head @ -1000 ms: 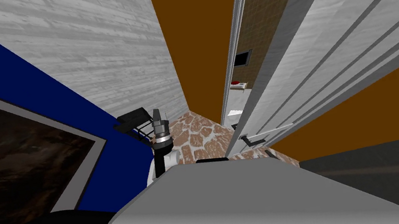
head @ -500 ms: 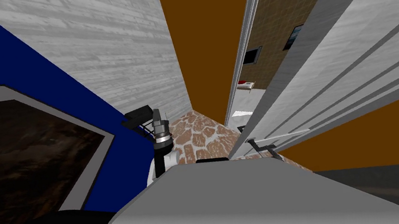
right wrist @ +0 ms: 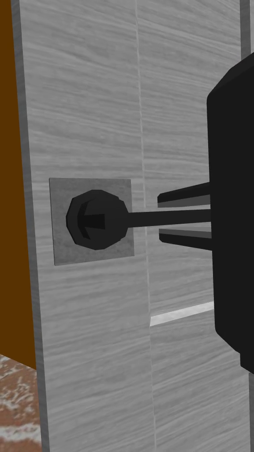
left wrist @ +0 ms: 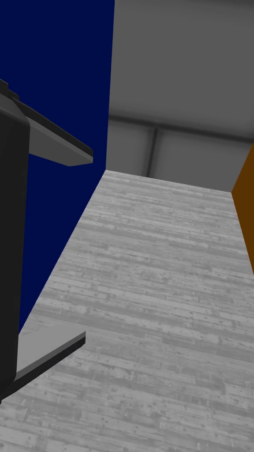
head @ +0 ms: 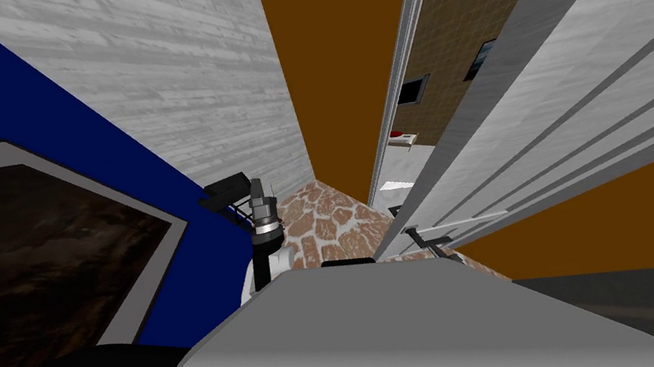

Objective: Pull the door open

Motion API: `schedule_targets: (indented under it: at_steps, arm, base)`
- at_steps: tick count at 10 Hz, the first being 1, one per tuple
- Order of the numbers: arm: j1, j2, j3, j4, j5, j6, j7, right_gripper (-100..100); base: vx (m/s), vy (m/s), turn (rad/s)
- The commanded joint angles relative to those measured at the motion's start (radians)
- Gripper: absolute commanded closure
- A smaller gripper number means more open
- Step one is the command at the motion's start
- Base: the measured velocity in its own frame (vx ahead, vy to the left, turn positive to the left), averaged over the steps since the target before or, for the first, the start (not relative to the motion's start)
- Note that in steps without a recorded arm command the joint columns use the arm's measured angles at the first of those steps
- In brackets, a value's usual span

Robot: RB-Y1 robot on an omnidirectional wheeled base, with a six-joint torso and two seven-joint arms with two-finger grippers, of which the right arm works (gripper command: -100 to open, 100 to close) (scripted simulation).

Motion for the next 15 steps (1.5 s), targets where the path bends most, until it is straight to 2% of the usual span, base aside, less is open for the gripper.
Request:
schedule_targets:
  at_steps: [1, 6, 7, 11, 13, 14, 15]
  arm:
    - [0.001, -0.002, -0.002, 0.0, -0.001, -0.002, 0.0, 100]
    - [0.047, 0.025, -0.026, 0.033, -0.015, -0.052, 0.006, 100]
    - [0.047, 0.025, -0.026, 0.033, -0.015, -0.052, 0.006, 100]
    - [0.098, 0.052, -0.053, 0.069, -0.032, -0.111, 0.012, 100]
    - [0.098, 0.052, -0.053, 0.069, -0.032, -0.111, 0.012, 100]
    - [0.112, 0.06, -0.06, 0.079, -0.037, -0.128, 0.014, 100]
    - [0.116, 0.062, -0.062, 0.082, -0.038, -0.134, 0.015, 100]
  base:
    - [0.0, 0.0, 0.0]
    - [-0.053, -0.05, 0.261]
    - [-0.054, -0.034, 0.1]
    - [-0.137, -0.051, 0.281]
    - [-0.085, -0.011, 0.013]
    - [-0.131, -0.014, 0.164]
    - [-0.156, -0.021, 0.135]
